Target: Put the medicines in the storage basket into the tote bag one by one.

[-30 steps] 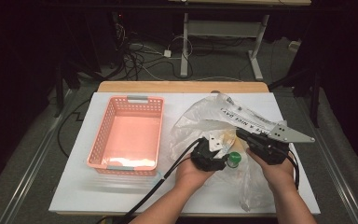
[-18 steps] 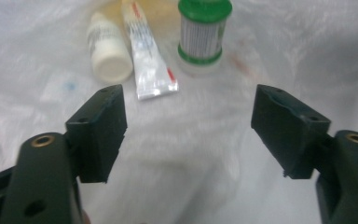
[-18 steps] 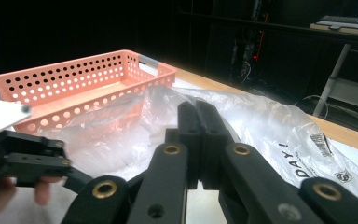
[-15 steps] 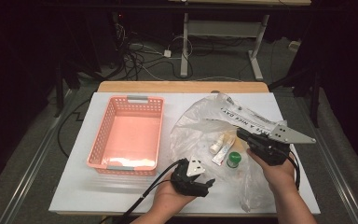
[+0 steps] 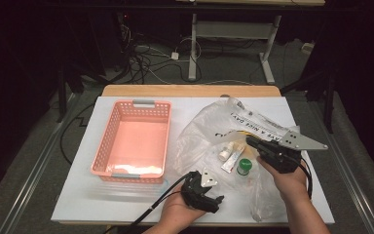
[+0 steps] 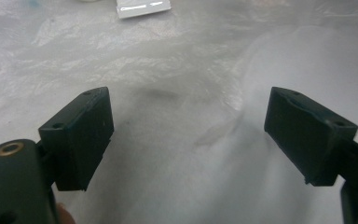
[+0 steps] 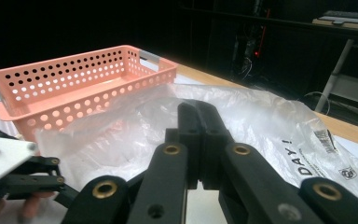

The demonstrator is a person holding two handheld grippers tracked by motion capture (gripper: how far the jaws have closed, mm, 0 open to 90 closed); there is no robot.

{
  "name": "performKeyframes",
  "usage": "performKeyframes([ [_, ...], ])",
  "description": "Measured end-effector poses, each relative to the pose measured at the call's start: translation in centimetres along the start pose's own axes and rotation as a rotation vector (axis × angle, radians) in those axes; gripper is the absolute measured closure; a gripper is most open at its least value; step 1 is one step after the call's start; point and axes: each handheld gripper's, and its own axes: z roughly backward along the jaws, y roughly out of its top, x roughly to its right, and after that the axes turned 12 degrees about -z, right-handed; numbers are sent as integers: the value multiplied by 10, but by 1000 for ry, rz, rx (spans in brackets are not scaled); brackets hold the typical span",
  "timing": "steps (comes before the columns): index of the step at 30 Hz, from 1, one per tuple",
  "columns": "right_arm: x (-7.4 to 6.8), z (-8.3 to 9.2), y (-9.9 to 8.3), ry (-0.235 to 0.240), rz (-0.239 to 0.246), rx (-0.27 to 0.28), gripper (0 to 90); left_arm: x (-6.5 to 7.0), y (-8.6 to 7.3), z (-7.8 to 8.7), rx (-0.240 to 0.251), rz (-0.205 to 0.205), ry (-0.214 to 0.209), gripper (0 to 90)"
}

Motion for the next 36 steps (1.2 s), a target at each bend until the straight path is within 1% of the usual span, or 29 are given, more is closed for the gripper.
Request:
performKeyframes([
  [3, -1, 0, 0, 0, -2, 0, 900, -1, 5, -5, -3, 8, 8, 158],
  [6, -1, 0, 0, 0, -1, -1, 900, 0, 10, -9, 1, 23, 20, 206],
  [9, -2, -1, 0, 1, 0, -2, 900, 2, 13, -11, 6, 10, 21, 276],
  [11, -2, -2, 0, -1, 3, -4, 900, 4, 15, -12, 18, -6, 15, 349],
  [12, -3, -2, 0, 3, 5, -5, 900, 5, 15, -12, 27, -9, 6, 401],
  [13, -3, -3, 0, 3, 4, -5, 900, 4, 16, -13, 29, -4, -1, 462],
  [15, -4, -3, 0, 0, 6, -6, 900, 3, 18, -14, 34, 31, 14, 546],
  [16, -4, -3, 0, 3, 5, -7, 900, 3, 18, -15, 35, 37, 21, 609],
  [17, -4, -3, 0, 3, 7, -7, 900, 3, 19, -15, 37, 37, 27, 650],
  [19, -4, -3, 0, 3, 6, -7, 900, 6, 20, -16, 34, 13, 35, 705],
  [21, -4, -4, -1, 4, 6, -10, 900, 5, 20, -16, 37, 13, 29, 786],
  [23, -4, -4, -1, 2, 4, -14, 900, 5, 20, -16, 40, 6, 20, 868],
  [24, -4, -4, -2, 3, 4, -15, 900, 5, 20, -16, 38, 2, 18, 884],
  [29, -3, -3, -2, 0, 1, -11, 900, 3, 18, -15, 53, 19, 7, 887],
  [31, -3, -2, -2, -4, 0, -8, 900, 3, 17, -13, 60, 22, 20, 887],
  [33, -1, -1, -2, -3, -2, -4, 900, 2, 14, -10, 98, 46, 30, 888],
  [35, 0, 0, -2, -2, -5, 1, 900, 1, 10, -6, 154, 73, 35, 887],
  [36, 1, 1, -2, -5, -10, 2, 900, 0, 8, -4, 177, 79, 39, 888],
])
